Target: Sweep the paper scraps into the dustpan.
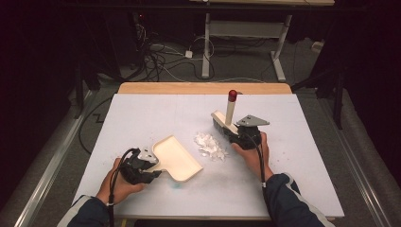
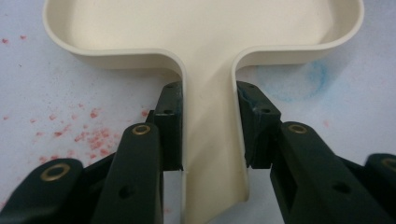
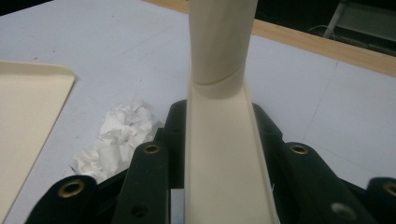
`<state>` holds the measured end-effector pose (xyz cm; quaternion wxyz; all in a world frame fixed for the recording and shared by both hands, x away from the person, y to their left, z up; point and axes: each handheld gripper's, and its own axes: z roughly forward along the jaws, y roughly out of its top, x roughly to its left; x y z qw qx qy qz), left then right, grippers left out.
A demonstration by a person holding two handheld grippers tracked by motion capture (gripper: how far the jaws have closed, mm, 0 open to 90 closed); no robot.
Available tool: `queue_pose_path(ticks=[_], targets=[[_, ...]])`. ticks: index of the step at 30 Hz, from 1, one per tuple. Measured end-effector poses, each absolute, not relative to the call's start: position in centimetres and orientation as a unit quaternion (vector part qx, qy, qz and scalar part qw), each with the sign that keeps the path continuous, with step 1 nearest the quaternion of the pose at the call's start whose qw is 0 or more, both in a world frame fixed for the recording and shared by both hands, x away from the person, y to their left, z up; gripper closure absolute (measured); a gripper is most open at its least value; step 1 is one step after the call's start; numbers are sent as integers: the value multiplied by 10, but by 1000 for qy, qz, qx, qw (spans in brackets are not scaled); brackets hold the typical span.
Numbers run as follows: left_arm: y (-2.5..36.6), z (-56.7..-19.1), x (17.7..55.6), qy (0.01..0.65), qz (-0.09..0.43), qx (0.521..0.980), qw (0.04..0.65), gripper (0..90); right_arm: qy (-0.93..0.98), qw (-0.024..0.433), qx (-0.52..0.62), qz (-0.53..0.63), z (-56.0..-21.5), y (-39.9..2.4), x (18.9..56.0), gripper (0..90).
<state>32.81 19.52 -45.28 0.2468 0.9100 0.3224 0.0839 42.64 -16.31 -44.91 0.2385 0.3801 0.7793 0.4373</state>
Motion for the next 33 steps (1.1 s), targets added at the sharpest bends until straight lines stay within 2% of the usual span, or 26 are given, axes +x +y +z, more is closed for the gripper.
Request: queue_pose_path(ticks=[22,33], targets=[[186,-452,332,311,79,914,248,638,782,257,365,435,-457,-137,408,668],[182,-450,332,310,81,915,245,638,797,257,348,421,-453,-144,408,671]])
